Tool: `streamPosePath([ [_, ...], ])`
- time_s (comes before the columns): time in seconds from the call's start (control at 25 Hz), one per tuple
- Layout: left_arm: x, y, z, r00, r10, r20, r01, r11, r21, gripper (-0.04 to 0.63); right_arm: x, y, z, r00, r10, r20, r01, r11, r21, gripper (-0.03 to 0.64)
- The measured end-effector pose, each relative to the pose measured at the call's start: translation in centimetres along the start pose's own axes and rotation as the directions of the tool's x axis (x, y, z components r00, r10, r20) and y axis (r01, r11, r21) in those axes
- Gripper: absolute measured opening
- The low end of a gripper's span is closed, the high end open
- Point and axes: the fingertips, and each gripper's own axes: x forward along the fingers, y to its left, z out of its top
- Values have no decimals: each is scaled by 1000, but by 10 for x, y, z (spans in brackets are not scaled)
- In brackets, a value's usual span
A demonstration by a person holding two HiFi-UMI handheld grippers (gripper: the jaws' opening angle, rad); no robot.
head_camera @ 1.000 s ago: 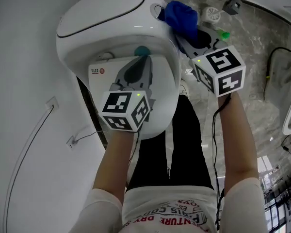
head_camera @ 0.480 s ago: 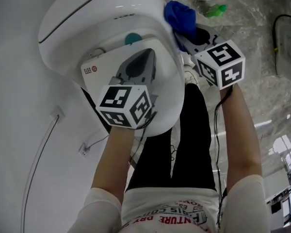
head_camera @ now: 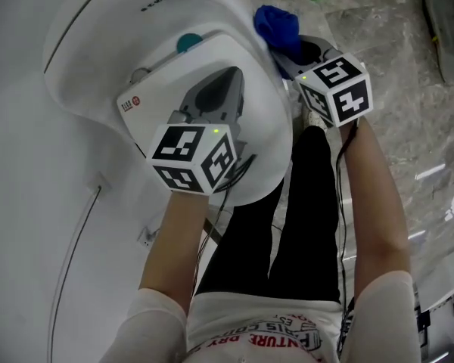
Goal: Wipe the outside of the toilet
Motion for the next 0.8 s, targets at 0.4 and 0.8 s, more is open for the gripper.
streamPosePath([
  [0.4,1,-52,-27,999,-54,1,53,996,67,8,-19,15,-70,999,15,-33,-14,999,34,77],
  [0.8,-24,-101,-83,999,4,46,-7,998,58,8,-51,48,-144,997,53,-57,-48,996,76,77],
])
